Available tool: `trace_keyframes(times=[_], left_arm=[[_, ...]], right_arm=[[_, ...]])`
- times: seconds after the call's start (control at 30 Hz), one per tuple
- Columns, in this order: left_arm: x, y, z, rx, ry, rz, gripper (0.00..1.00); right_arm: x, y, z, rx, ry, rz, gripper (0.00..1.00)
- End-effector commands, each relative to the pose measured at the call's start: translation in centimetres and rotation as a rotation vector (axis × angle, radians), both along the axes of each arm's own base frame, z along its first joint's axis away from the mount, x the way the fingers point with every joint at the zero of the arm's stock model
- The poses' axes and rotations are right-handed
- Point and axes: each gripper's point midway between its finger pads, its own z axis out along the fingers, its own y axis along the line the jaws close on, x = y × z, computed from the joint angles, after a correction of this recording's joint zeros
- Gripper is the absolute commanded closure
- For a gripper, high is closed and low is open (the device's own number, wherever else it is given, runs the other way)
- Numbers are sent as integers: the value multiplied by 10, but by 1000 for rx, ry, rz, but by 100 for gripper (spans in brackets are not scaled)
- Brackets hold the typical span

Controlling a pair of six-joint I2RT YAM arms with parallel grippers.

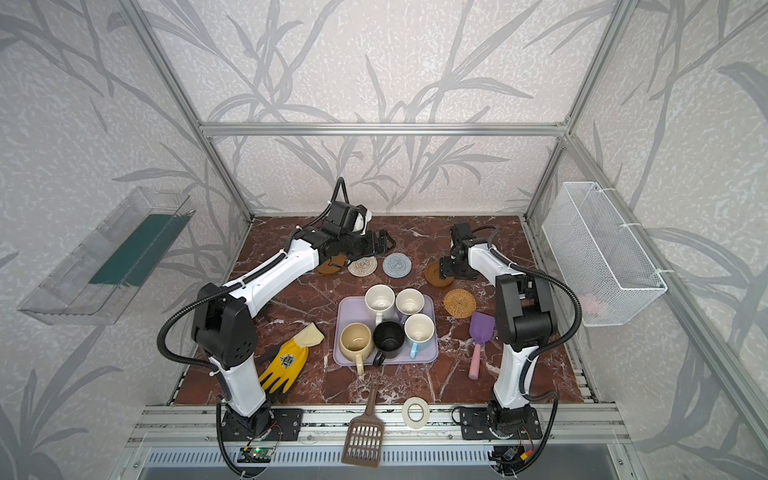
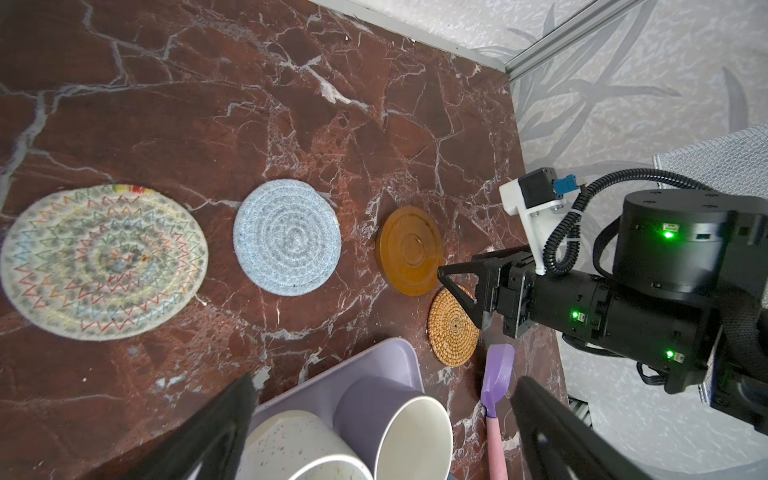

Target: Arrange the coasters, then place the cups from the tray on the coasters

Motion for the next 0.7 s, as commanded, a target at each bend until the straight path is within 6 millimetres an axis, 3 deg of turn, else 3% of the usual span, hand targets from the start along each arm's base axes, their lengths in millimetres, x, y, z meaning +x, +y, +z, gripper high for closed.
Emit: trace_keyframes(times=[0.0,0.1,0.43,0.67], left_arm=[[0,-8,0,5,9,-39,1],[3,-13,-6,3,20,-45,1],[9,-17,-18,16,37,-49,1],[12,-17,-20,21,40,-46,1]], right_arm=[[9,0,-5,-8,9,3,32],[16,0,-13,-15,20,5,38],[25,-2,-35,-47,65,15,46],[30,1,-40,-67,86,32,50]])
